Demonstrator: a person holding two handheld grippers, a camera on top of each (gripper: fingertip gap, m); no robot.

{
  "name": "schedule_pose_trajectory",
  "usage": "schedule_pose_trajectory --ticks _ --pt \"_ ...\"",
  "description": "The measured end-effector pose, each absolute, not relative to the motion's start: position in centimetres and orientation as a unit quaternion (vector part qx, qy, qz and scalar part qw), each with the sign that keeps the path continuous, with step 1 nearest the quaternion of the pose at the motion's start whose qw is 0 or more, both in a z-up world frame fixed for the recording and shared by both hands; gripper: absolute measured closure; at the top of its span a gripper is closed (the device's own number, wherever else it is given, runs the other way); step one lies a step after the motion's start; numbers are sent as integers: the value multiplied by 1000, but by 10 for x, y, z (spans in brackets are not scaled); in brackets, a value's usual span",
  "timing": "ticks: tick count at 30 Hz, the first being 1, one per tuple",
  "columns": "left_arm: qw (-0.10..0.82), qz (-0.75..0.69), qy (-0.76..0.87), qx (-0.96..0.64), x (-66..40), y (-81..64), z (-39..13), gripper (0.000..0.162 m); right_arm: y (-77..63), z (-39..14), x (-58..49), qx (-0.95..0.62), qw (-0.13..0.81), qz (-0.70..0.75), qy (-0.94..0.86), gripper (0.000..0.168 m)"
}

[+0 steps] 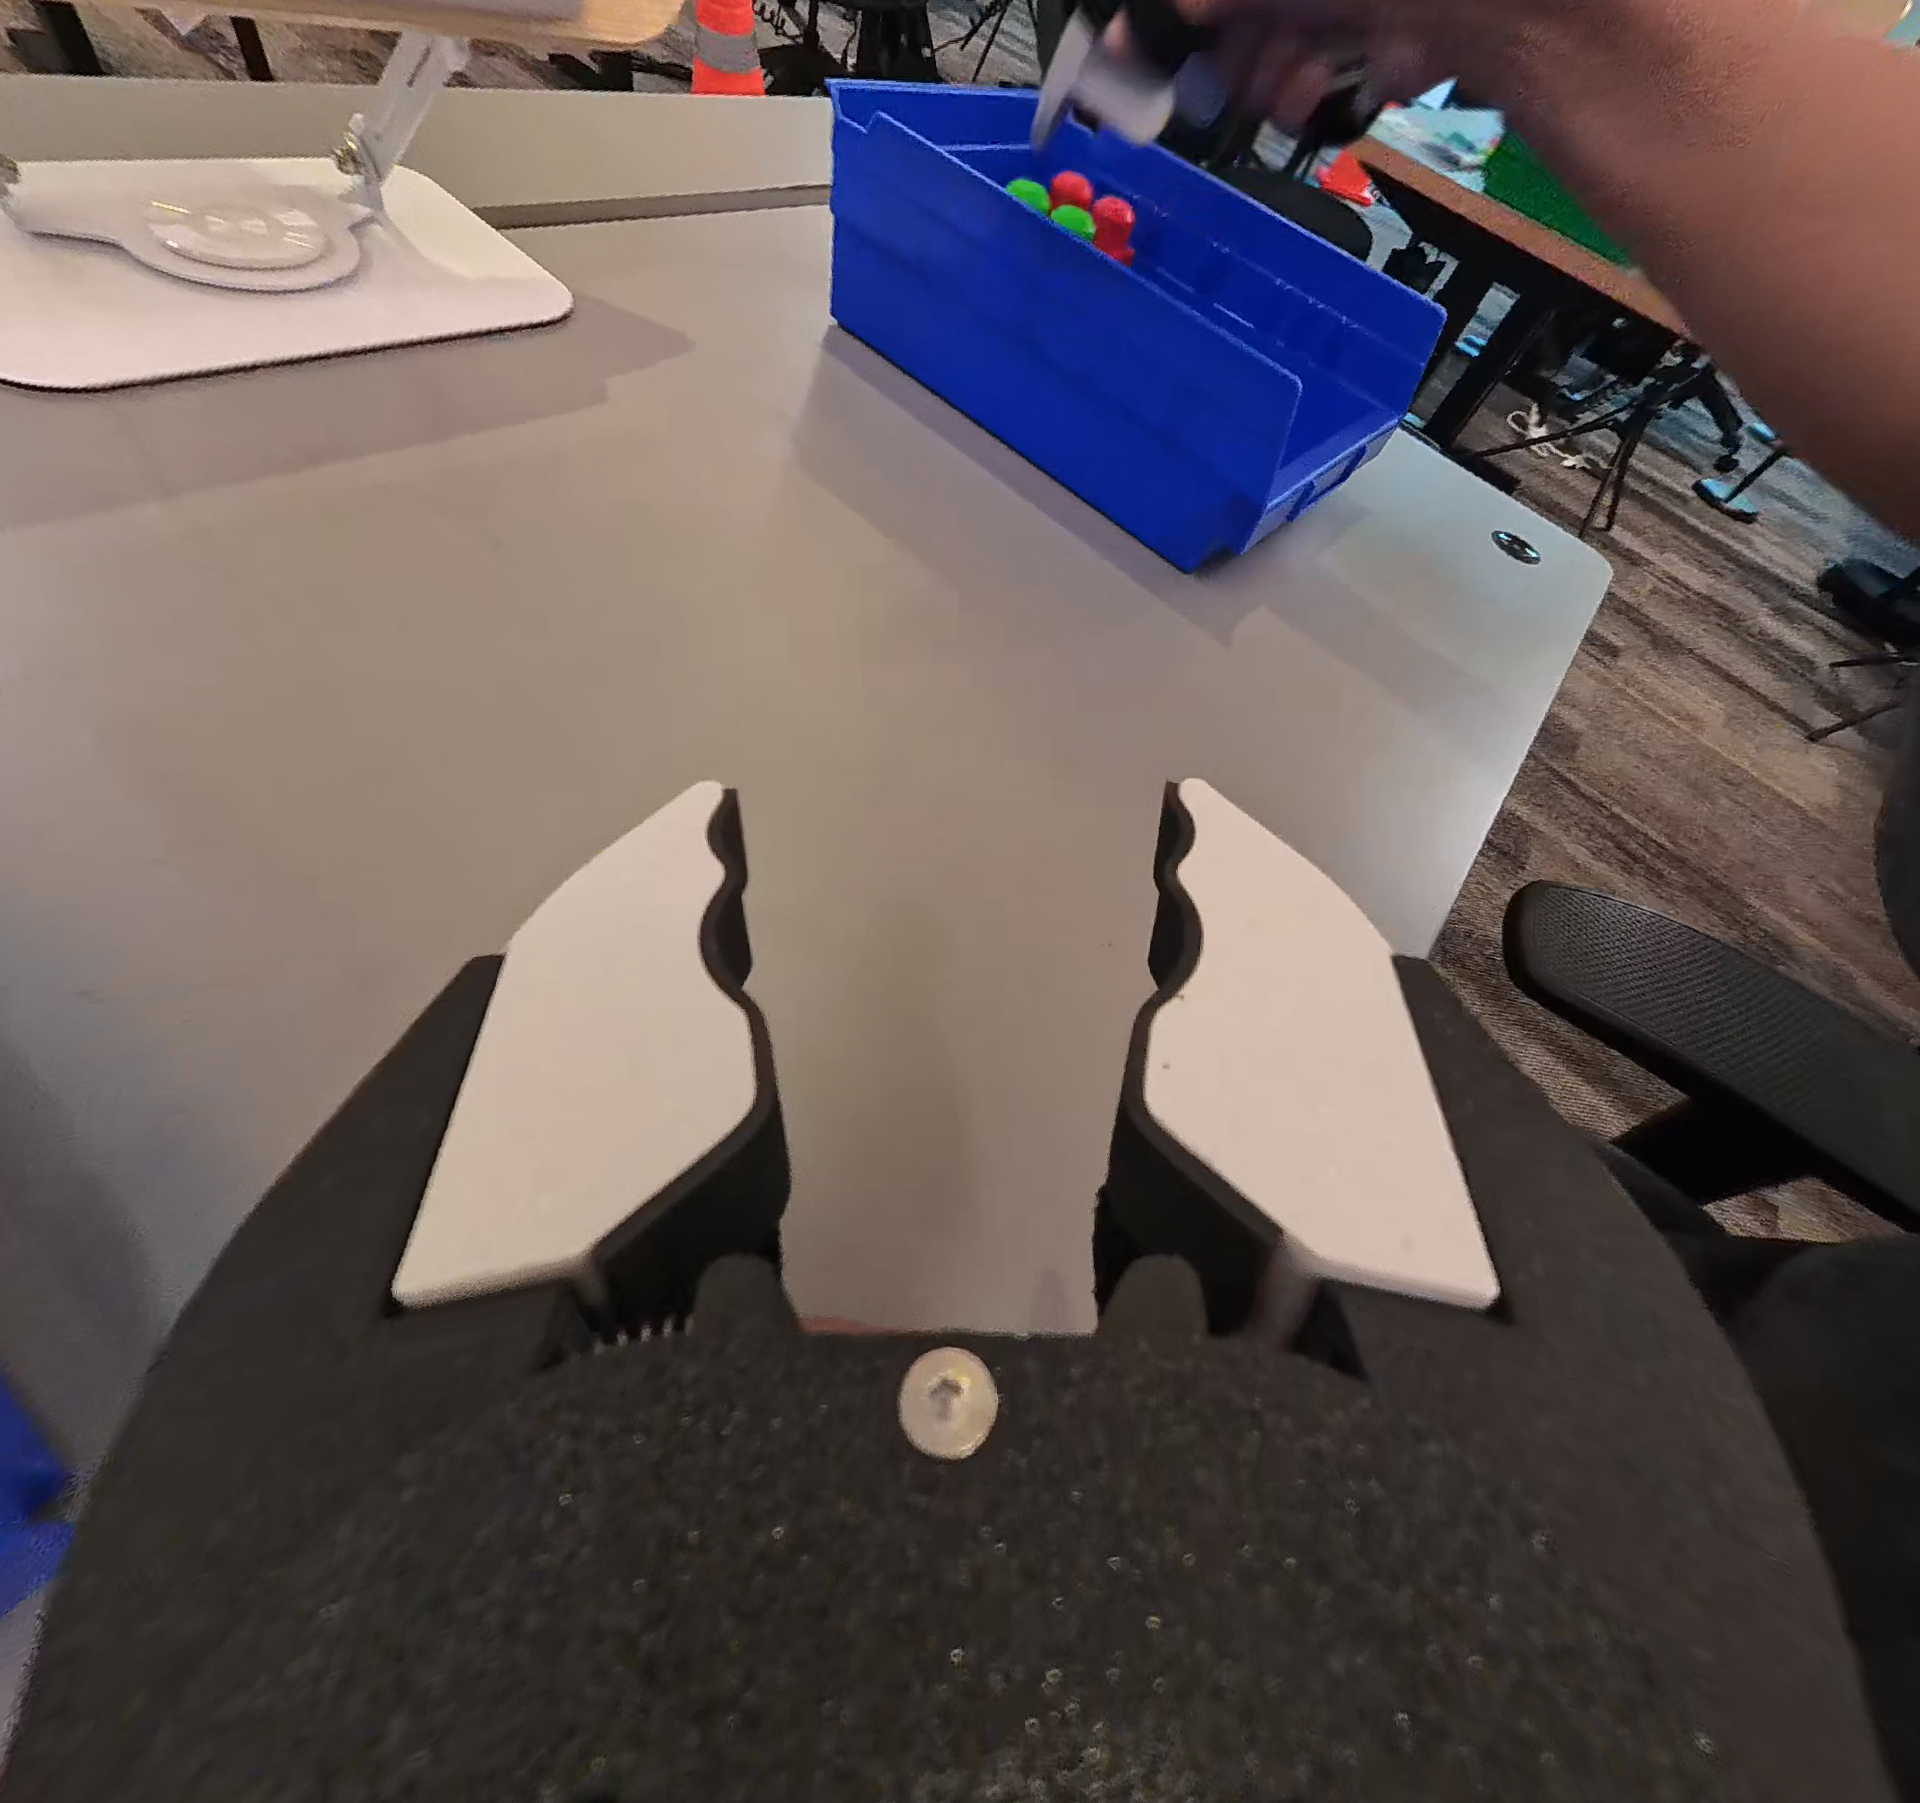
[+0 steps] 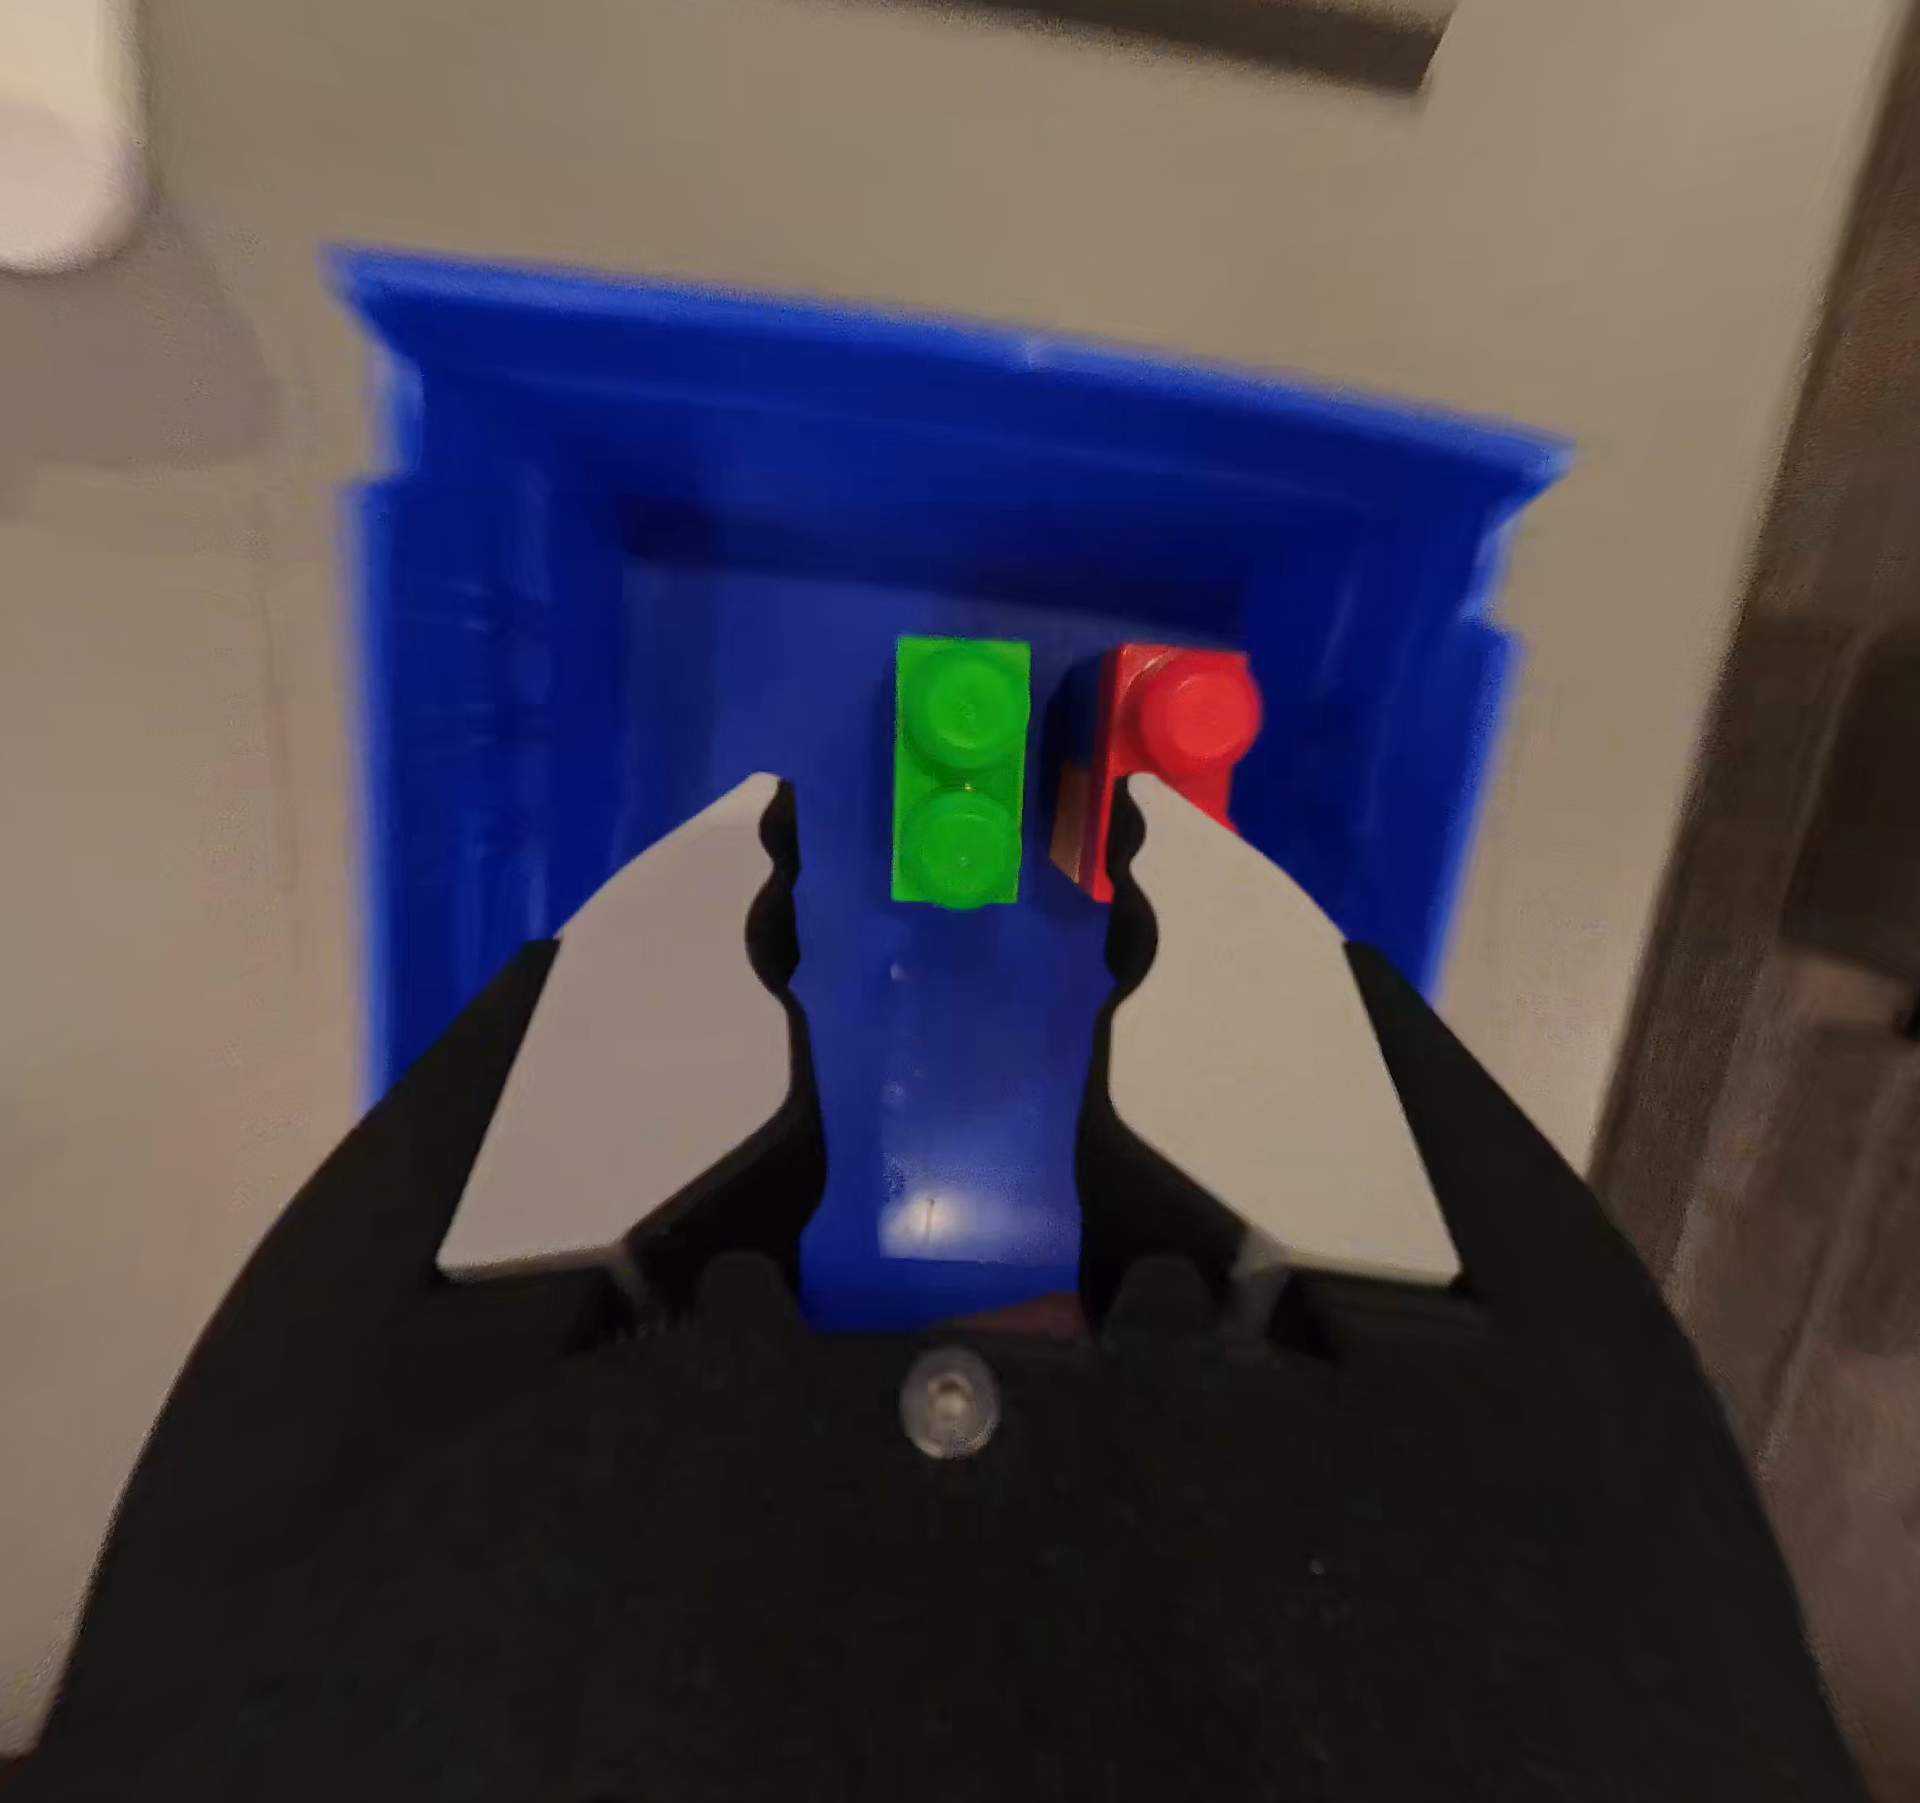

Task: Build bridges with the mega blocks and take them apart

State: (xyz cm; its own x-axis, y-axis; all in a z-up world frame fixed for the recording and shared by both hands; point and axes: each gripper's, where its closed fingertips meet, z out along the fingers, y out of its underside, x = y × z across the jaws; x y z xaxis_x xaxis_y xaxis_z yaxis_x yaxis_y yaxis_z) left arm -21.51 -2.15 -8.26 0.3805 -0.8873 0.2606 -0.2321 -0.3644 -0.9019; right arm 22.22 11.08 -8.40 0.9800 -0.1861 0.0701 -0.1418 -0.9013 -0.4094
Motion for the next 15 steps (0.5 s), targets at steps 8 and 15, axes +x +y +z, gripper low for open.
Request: schedule_pose_trajectory --ticks 8,15 --pt "448 -376 354 -730 -234 -7 -73 87 4 68 -15 -755 620 188 -103 119" --pt "449 -340 306 -767 -267 -26 -101 88 -65 -101 -152 -760 552 303 -158 117"
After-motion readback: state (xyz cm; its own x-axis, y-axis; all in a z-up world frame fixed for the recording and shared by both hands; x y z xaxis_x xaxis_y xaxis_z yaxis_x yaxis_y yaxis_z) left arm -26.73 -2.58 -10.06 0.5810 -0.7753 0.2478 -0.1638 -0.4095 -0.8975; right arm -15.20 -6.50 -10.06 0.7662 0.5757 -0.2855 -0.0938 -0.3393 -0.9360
